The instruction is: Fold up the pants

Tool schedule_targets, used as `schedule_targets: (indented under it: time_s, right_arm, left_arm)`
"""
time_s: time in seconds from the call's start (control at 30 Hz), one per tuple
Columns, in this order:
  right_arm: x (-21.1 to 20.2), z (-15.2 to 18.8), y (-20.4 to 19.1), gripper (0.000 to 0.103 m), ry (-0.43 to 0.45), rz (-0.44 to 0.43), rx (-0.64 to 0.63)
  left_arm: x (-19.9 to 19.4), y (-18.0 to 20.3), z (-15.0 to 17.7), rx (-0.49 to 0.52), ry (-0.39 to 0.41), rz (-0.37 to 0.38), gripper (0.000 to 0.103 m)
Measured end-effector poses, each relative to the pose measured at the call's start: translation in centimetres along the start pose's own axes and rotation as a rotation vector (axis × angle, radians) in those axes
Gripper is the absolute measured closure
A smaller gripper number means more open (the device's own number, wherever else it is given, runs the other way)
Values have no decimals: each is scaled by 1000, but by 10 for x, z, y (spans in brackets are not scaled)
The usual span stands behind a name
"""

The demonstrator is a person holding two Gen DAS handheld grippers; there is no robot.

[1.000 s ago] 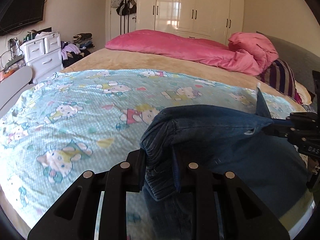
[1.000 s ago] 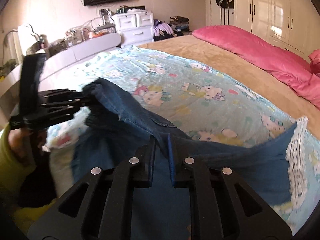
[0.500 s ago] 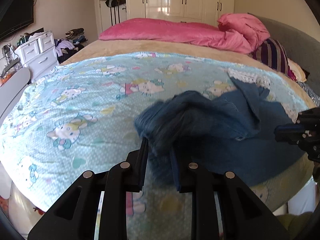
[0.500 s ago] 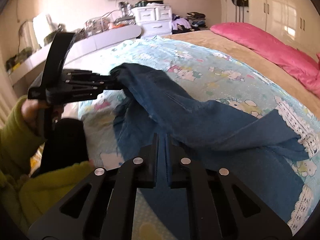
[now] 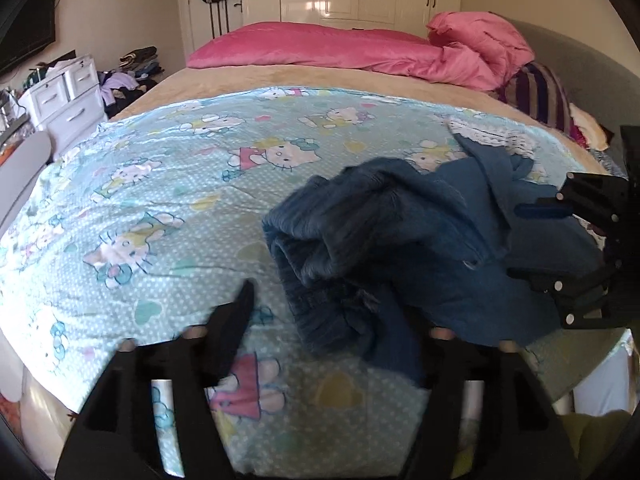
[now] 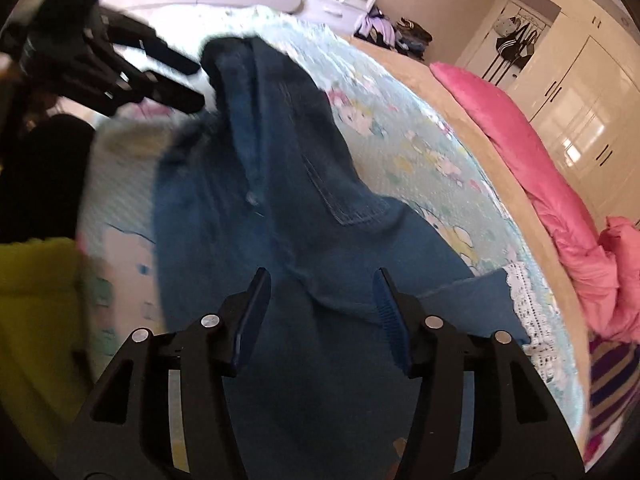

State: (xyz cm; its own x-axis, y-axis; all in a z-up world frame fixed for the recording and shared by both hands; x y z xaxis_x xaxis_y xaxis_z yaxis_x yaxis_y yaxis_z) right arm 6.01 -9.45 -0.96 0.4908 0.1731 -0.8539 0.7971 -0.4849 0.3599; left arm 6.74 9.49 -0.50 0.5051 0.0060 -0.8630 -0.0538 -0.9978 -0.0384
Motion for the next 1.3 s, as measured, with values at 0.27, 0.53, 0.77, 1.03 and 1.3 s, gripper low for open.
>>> schedule_targets:
  time_s: [0.27,0.53,0.77,1.03,1.3]
  right_arm:
    - [26,-13,17,57,-29,-48,16]
    - [8,-12,63,101,74,-284,247]
    - [-41,8,45,103,177,-396,197]
    - [-52,18,-11,100,148,-286,38]
    - [-23,5,-3,69,73,-115,-29]
  left_arm:
    - [14,-9,-42,7,44,61,79]
    - [6,-23,-73,29,129,50,91]
    - [1,-26,-34,72,107,49,91]
    - [-13,-23,6,83,70,-17,88]
    - [-27,-29,14,53,98,-29,54]
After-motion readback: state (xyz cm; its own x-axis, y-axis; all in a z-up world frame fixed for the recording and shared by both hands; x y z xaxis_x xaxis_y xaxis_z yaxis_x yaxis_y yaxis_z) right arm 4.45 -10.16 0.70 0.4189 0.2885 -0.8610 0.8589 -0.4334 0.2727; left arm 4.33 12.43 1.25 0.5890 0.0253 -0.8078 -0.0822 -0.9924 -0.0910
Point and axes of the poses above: each gripper's, at about its wrist camera, not at the fingertips, and x roughly the way its jaws point, y to its right, z to its underside, the point moved 1 cm from there along x, roughly the way its jaws point, and after that the axes turned 13 degrees about -y, right-handed, at the moved point
